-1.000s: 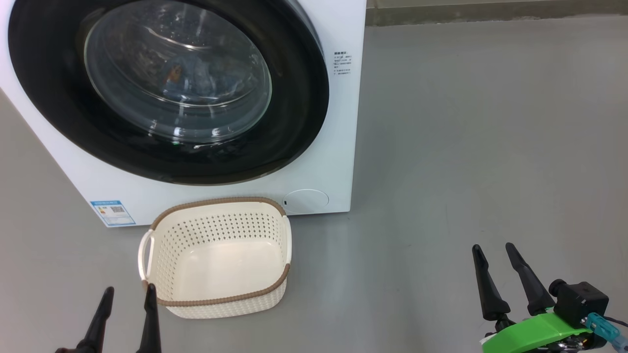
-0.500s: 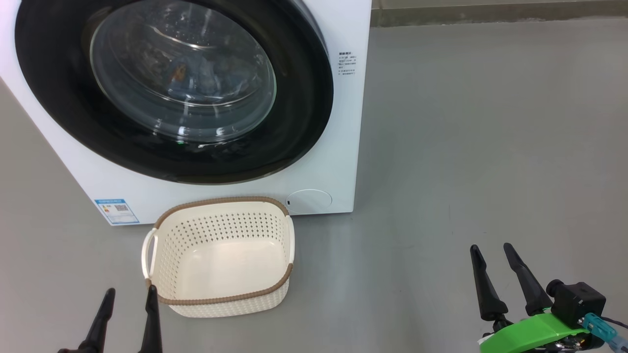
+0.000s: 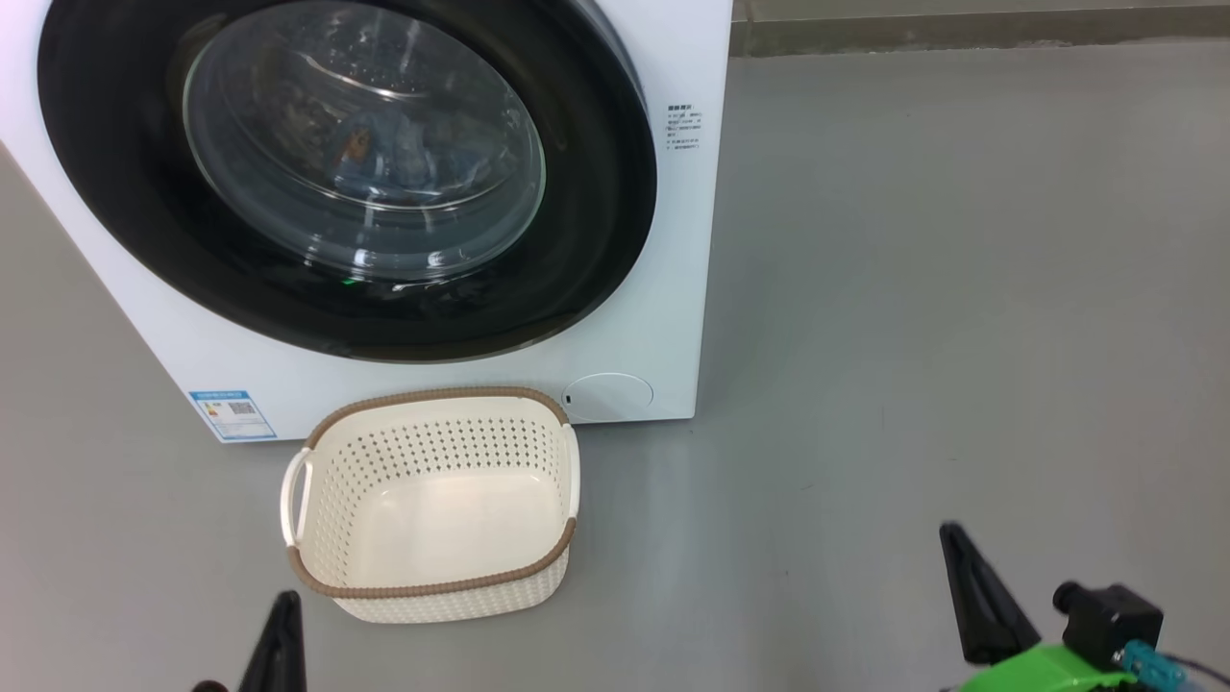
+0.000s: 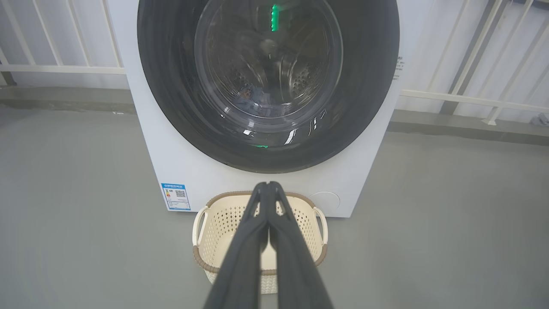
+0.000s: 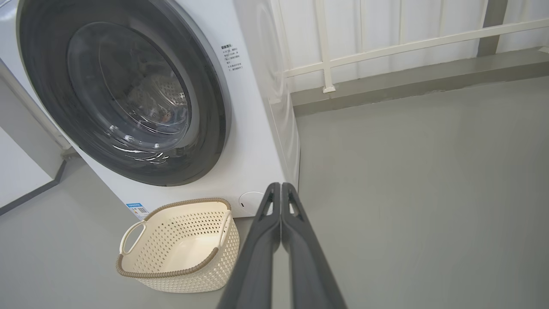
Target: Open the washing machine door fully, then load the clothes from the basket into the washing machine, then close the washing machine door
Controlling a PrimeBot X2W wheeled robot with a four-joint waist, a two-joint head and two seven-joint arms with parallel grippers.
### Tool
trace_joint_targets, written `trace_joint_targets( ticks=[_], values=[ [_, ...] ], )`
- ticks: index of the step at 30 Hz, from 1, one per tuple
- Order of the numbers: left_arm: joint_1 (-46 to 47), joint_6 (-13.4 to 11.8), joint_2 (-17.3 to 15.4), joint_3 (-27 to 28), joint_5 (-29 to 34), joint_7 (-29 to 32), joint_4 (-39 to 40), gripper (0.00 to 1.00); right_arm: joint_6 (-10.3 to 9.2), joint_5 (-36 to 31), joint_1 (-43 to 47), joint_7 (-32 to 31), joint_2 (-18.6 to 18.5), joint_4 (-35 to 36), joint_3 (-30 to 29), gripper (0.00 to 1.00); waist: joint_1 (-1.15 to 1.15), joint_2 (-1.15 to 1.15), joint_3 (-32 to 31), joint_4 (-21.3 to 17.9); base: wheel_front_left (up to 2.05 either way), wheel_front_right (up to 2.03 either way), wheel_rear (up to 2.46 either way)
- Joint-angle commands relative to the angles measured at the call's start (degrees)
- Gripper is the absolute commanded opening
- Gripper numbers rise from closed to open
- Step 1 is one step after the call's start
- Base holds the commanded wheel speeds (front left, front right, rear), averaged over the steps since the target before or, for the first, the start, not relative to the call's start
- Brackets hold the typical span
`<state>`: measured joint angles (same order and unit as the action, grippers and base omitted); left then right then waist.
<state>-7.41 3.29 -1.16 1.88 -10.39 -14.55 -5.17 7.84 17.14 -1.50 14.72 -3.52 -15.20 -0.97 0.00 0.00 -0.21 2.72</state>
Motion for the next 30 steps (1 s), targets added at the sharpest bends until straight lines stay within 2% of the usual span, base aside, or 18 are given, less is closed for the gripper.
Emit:
trace_joint_targets(
  ticks=[1,7,12,30],
  values=[
    [0.1,0.0,0.1,0.0,-0.4,0.2,-0.5,0.0,0.0,0.4,0.2,-0.1,0.0,-0.4,0.0,0.0,0.0,0.0,0.0,0.0,0.0,0.0,0.0],
    [0.7,0.2,0.0,0.3,-4.4,1.2,-0.9,0.0,-0.02,4.0,0.0,-1.2,0.1,-0.3,-0.4,0.0,0.13,0.0,-0.1,-0.1,0.0,0.0,0.0],
    [1.3,0.4,0.0,0.4,-7.6,2.0,-1.3,0.0,-0.03,7.0,-0.2,-2.0,0.1,-0.2,-0.5,0.0,0.01,0.0,0.0,-0.3,0.0,0.0,0.0],
    [3.2,1.0,-0.3,1.1,-19.4,5.0,-2.5,0.0,-0.08,17.8,-0.9,-5.0,0.2,0.0,-1.3,0.0,0.0,0.0,0.1,-0.6,0.0,0.0,0.0]
  ],
)
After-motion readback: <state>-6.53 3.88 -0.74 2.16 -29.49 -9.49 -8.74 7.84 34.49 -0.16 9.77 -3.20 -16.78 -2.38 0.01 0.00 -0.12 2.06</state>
